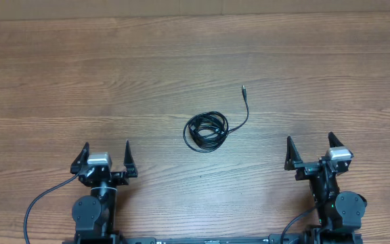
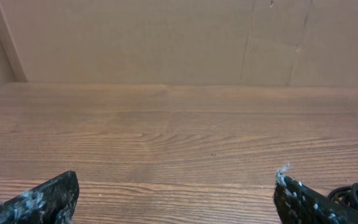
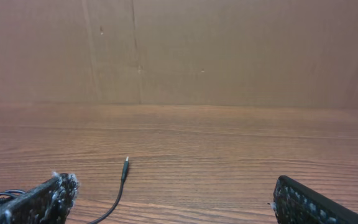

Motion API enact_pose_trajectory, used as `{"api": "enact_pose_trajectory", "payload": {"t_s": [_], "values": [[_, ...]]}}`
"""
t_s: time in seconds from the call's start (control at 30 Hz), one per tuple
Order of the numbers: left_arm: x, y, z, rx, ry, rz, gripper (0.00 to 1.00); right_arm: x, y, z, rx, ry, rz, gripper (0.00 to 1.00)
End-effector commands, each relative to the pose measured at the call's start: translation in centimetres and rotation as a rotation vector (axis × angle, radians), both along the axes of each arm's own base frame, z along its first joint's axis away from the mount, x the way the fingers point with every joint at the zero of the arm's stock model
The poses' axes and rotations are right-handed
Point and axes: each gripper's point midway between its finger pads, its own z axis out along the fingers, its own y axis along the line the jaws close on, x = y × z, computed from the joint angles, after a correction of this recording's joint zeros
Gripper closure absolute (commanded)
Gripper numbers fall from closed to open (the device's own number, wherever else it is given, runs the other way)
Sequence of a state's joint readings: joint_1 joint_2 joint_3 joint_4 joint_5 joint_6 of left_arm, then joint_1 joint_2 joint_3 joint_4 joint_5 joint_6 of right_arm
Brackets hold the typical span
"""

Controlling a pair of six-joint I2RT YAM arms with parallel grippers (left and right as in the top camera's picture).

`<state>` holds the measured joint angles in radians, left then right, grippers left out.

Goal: Untangle cables

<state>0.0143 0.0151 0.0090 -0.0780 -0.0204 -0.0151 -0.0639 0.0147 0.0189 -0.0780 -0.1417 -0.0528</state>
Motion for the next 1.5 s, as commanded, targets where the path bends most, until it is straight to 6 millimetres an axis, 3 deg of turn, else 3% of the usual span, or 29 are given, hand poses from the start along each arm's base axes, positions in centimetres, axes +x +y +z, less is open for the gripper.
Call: {"api": "enact_pose_trajectory", "payload": {"t_s": [0.0,1.07,1.1,1.3,1.43,1.47], "values": [[0.0,0.2,0.1,0.024,-0.008,0.008,0.00,0.0,-0.2,-0.1,-0.005,-0.008,-0.009,0.00],[0.0,0.2,0.1,0.024,-0.008,0.008,0.00,0.0,-0.1,-0.1,-0.002,-0.007,-0.007,0.00],[0.0,0.2,0.1,0.024,-0.008,0.008,0.00,0.0,0.1,0.0,0.003,-0.010,0.009,0.00],[0.0,0.2,0.1,0.024,-0.008,0.008,0.00,-2.6,7.5,0.4,0.557,0.166,0.451,0.00],[0.0,0.2,0.1,0.024,-0.008,0.008,0.01,-3.1,8.2,1.0,0.723,0.216,0.494,0.00],[0.0,0.2,0.1,0.024,-0.008,0.008,0.00,-3.3,8.4,2.6,0.726,0.166,0.534,0.00]]}}
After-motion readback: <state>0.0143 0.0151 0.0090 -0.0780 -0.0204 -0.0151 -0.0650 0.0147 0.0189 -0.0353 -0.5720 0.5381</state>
